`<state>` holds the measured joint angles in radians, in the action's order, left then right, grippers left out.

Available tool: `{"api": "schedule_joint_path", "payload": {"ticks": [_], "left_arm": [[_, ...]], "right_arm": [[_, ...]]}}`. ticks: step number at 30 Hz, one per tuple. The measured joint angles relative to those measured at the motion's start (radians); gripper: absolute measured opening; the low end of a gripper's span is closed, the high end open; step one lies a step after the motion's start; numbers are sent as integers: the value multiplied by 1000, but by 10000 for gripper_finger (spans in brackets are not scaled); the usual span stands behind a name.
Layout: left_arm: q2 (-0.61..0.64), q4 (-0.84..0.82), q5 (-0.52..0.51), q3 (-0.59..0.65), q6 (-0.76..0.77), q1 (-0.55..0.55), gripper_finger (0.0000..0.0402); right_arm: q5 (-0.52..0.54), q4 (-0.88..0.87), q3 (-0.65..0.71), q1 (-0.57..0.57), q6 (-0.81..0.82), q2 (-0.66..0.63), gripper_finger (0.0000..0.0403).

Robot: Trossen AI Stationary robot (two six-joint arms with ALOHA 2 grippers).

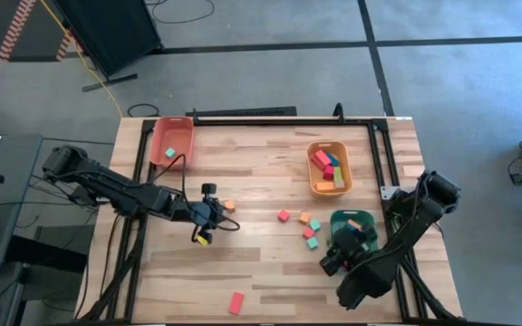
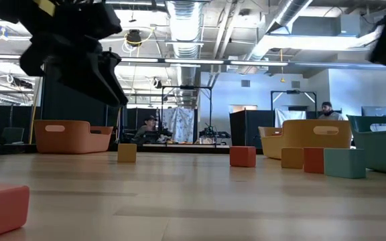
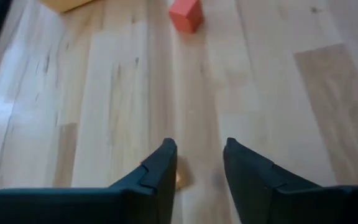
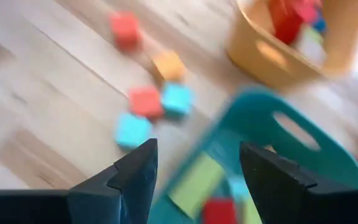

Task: Sort blocks by size
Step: Put the left square yellow block into the orange bin

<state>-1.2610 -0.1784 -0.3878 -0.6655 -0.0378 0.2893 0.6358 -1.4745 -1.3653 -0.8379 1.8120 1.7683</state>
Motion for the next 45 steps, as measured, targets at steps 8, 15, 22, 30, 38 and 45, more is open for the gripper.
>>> {"api": "schedule_joint_path", "payload": {"ticks": [8, 15, 22, 30, 38, 45], "left_arm": [[0, -76, 5, 0, 86, -63, 224], [0, -5, 17, 56, 176, -112, 260], [0, 92, 30, 130, 245, -155, 260], [-79, 196, 70, 151, 259, -166, 259], [-234, 315, 43, 151, 259, -173, 259], [-264, 325, 44, 141, 263, -211, 250]], "right_arm": [[333, 209, -1, 30, -256, 0, 256], [634, 434, -1, 74, -610, 0, 256], [717, 495, 0, 134, -748, 0, 256], [718, 494, 11, 185, -748, 0, 256], [718, 493, 12, 186, -751, 0, 256], [718, 491, 12, 186, -751, 0, 256]]}}
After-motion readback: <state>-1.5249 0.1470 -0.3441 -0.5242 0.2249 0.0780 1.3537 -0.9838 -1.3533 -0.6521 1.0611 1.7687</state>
